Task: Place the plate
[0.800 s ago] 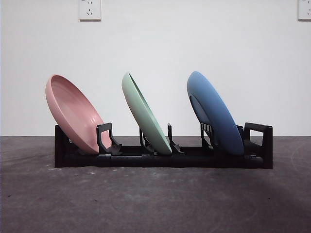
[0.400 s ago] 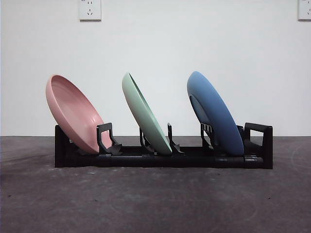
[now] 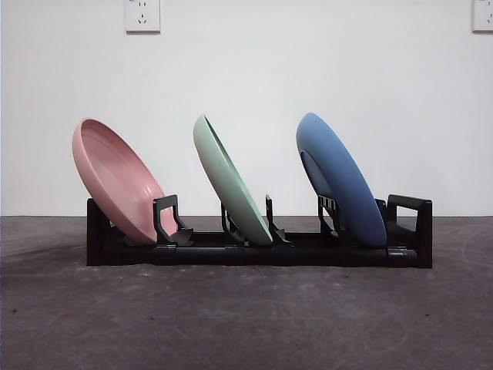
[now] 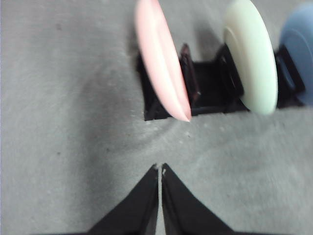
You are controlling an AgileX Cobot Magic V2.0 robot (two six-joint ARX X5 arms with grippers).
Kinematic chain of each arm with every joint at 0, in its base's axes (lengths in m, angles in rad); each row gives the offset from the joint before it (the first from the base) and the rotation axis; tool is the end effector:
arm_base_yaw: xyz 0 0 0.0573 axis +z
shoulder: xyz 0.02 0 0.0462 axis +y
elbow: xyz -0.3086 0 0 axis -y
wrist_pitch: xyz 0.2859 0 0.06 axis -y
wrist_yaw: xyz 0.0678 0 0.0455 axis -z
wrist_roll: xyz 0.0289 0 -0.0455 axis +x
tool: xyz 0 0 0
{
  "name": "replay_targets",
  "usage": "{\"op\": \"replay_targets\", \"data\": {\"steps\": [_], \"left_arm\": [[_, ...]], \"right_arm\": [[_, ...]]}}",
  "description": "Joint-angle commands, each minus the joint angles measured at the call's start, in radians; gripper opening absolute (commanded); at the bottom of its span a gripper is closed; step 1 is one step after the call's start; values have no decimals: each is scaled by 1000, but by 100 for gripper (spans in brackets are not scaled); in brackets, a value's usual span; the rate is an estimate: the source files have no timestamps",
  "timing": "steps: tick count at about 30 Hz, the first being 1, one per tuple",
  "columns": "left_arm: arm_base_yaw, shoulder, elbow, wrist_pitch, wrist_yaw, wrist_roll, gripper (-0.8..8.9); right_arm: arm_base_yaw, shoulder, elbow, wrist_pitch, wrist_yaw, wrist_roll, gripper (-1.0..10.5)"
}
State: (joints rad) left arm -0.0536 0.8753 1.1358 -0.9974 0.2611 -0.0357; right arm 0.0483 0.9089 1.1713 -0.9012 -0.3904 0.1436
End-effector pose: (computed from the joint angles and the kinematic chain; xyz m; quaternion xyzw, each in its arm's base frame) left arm 0.1533 -0.0157 0.4077 -0.0537 0.3608 -0.1398 0.9205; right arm 0.1660 0.0190 0.4227 0.1198 0.3234 0.1839 0.9205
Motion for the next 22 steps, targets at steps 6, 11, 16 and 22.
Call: {"op": "replay_targets", "data": {"steps": [6,11,16,22], "left_arm": [[-36,119,120,0,3,48,263],[-39,117,120,-2,3,46,316],[-39,117,120,-1,3,46,313],[-39,117,120,1,3,46,313]], "right_arm": [[32,145,97,-129,-2,-108,312],[55,178,104,-140,-2,-87,347],[138,336,235,-153,-3,-54,346],[239,609,476,-126,-3,-57,344]]}}
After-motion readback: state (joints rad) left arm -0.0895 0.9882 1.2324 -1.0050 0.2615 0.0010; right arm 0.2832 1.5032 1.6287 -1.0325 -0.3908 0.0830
